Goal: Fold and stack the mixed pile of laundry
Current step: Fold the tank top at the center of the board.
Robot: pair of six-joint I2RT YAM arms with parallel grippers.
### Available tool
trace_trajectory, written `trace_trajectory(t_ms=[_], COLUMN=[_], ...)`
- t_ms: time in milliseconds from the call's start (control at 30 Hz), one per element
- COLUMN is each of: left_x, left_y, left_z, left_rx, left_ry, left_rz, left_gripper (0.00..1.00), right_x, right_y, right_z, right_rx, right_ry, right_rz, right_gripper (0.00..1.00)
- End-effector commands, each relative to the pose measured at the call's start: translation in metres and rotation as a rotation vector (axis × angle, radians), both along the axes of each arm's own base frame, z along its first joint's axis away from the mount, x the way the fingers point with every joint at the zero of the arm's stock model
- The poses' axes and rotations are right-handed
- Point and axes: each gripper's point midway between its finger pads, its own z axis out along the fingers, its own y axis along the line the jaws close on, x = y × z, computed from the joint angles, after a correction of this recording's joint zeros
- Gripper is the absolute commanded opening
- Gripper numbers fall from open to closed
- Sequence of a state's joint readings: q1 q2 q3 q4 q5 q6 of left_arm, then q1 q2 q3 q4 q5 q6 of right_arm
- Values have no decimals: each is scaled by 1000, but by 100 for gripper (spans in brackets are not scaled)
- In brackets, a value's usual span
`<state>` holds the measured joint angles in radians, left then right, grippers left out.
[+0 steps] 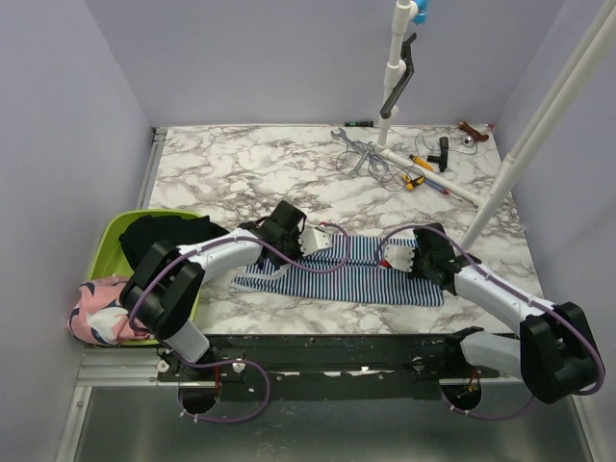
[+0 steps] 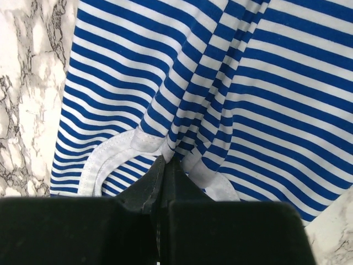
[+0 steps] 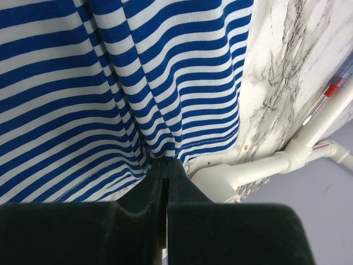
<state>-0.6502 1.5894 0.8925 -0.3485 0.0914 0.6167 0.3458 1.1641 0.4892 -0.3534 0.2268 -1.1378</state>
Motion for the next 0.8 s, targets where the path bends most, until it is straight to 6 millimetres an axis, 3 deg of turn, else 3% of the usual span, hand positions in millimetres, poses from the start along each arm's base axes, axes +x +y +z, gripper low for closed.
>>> trace_trajectory(t_ms=[0, 167, 300, 433, 467, 533, 633, 767], left_x=[-15, -23, -30, -30, -28, -23, -21, -21], left_y=[7, 3, 5, 7, 9, 11, 13, 25], left_z=[-10, 2, -3, 3, 9, 24, 52, 72], left_rx=[32, -3, 8, 25, 28, 26, -4, -42], left_ry=[71, 97, 132, 145, 133, 109, 103, 100], left_rz=[-3, -17, -31, -34, -24, -7, 17, 89], left_gripper=[0, 0, 0, 33, 41, 52, 54, 52], right_x=[4, 4, 3, 8, 9, 13, 19, 29], right_y=[-7, -10, -9, -10, -7, 3, 21, 78], right_z=[1, 0, 4, 21, 27, 40, 59, 98], right_rx=[-54, -73, -57, -49, -25, 41, 153, 504], right_ry=[-14, -7, -26, -88, -100, -116, -118, -111], right_rz=[-7, -4, -8, -17, -18, -21, -16, -17], right_gripper=[1, 1, 17, 54, 60, 66, 66, 66])
